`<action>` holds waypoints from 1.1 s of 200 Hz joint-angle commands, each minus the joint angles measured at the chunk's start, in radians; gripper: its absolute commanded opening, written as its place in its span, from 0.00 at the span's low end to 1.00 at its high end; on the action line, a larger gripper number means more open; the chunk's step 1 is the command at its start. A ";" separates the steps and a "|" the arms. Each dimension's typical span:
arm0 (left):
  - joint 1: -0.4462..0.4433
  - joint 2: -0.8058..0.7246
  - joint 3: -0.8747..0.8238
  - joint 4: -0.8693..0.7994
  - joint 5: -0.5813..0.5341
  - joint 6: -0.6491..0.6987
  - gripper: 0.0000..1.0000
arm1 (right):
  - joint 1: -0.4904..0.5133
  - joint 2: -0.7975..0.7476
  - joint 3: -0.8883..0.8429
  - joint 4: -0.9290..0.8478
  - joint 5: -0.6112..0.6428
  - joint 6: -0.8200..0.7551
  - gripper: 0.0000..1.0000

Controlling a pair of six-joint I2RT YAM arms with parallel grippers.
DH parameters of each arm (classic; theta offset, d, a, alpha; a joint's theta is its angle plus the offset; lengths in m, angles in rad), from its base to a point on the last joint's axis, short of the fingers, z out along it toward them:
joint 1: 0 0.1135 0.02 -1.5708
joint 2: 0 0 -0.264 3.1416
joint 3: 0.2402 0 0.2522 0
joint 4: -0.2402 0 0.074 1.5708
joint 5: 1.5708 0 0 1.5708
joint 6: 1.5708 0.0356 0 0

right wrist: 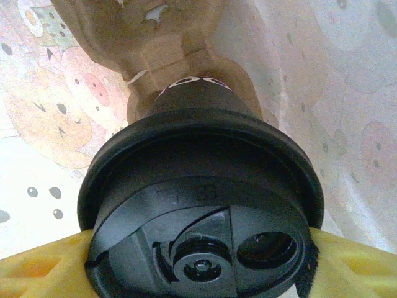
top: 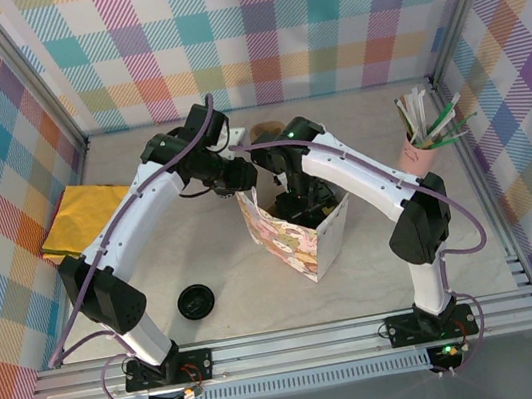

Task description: Pack the takeout coffee

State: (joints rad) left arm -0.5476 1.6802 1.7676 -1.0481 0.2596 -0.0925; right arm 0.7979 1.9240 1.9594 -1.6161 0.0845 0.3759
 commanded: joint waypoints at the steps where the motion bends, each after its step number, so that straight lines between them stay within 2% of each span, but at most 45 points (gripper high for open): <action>1: -0.008 -0.030 -0.010 -0.020 -0.013 -0.006 0.34 | 0.002 0.014 0.006 -0.136 -0.024 -0.016 0.71; 220: -0.008 -0.028 -0.014 -0.021 -0.016 -0.010 0.34 | 0.003 0.002 -0.009 -0.133 -0.035 -0.010 0.71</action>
State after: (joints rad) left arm -0.5476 1.6802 1.7676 -1.0477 0.2489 -0.0925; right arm 0.7979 1.9244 1.9495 -1.6161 0.0666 0.3763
